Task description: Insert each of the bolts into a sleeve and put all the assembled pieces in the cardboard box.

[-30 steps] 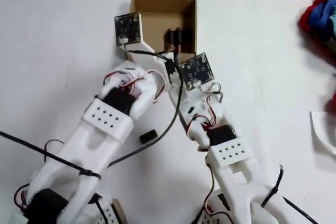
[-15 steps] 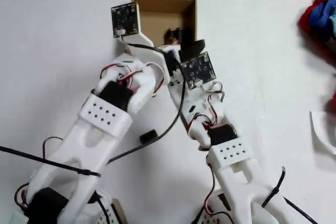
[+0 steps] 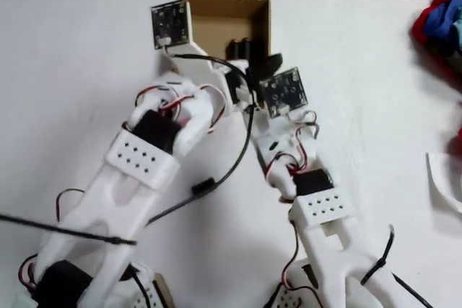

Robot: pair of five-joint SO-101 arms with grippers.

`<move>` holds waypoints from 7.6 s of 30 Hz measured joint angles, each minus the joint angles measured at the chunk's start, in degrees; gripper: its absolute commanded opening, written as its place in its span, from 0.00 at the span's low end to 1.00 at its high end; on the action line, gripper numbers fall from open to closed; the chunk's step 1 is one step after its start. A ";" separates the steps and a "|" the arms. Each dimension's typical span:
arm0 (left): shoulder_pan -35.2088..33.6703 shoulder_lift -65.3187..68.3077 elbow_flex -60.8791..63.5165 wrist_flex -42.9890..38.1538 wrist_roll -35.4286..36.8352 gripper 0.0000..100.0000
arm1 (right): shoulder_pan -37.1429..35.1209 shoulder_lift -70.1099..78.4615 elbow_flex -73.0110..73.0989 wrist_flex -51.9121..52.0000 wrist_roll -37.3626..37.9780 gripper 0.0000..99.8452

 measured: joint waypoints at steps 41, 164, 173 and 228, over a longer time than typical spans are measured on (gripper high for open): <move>-35.87 -3.43 23.91 15.82 -24.70 0.16 | 2.02 101.80 -141.36 49.32 -17.41 0.02; -41.32 -3.60 43.87 -18.90 -24.88 0.15 | -11.60 63.03 -77.01 88.35 23.30 0.10; -52.92 -3.69 43.16 -18.90 -24.62 0.15 | -18.20 63.12 -75.16 85.01 29.63 0.10; -63.03 -3.78 41.67 -18.90 -12.40 0.15 | -18.81 80.00 -81.85 80.00 28.75 0.04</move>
